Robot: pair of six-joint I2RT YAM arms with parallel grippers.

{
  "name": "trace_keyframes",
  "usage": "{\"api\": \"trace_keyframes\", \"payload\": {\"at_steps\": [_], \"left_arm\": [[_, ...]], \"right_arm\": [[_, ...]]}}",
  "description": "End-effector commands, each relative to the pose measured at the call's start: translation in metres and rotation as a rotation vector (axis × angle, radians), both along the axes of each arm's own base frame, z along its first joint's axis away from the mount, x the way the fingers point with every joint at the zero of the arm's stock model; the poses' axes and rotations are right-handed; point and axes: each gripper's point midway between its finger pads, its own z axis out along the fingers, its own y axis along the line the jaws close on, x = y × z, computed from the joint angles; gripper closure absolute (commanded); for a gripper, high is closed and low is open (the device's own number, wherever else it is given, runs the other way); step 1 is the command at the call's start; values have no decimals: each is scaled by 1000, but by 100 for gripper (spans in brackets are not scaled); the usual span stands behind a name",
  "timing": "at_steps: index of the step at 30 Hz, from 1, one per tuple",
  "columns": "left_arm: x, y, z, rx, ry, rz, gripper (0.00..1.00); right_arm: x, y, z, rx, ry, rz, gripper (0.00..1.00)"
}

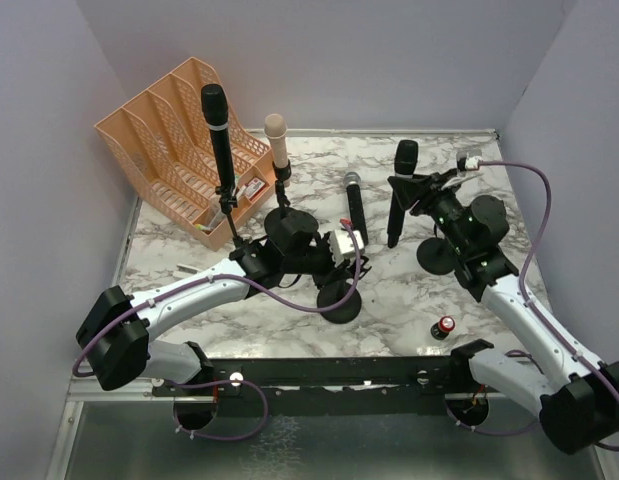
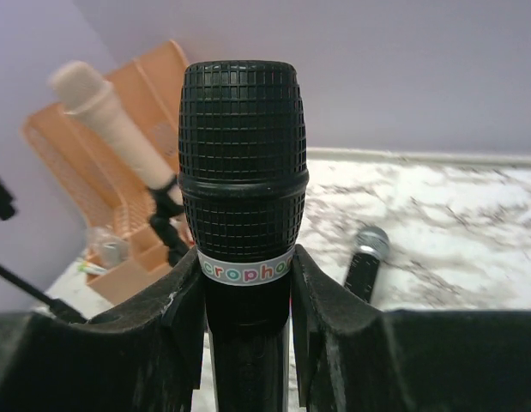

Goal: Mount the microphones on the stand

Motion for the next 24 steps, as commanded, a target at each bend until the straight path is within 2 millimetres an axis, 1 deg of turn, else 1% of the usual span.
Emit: {"api": "trace_keyframes", "payload": {"at_steps": [1,4,6,9,12,16,20,22,24], "left_arm": [[43,1,26,-98,-92,242,100],[48,1,29,-124,-94,282,100],[50,1,30,-132,-90,296,100],[51,-1,25,-122,-77,298,100],[50,-3,21,-115,-60,295,100],[50,-4,15,-103,-41,298,100],[51,-5,13,-104,-32,302,100],[51,-5,13,-106,-29,304,100],[51,-5,14,-111,-26,307,100]], "right_arm": [[-35,15,45,111,-209,152,90],[-49,20,46,150,-256,210,90],[-53,22,44,182,-268,232,91],[-58,24,41,232,-293,261,91],[-57,24,41,282,-316,262,92],[-56,20,53,327,-367,248,92],[-54,18,66,343,-411,241,93],[-52,20,68,350,-418,246,93],[-49,21,65,358,-414,251,94]]}}
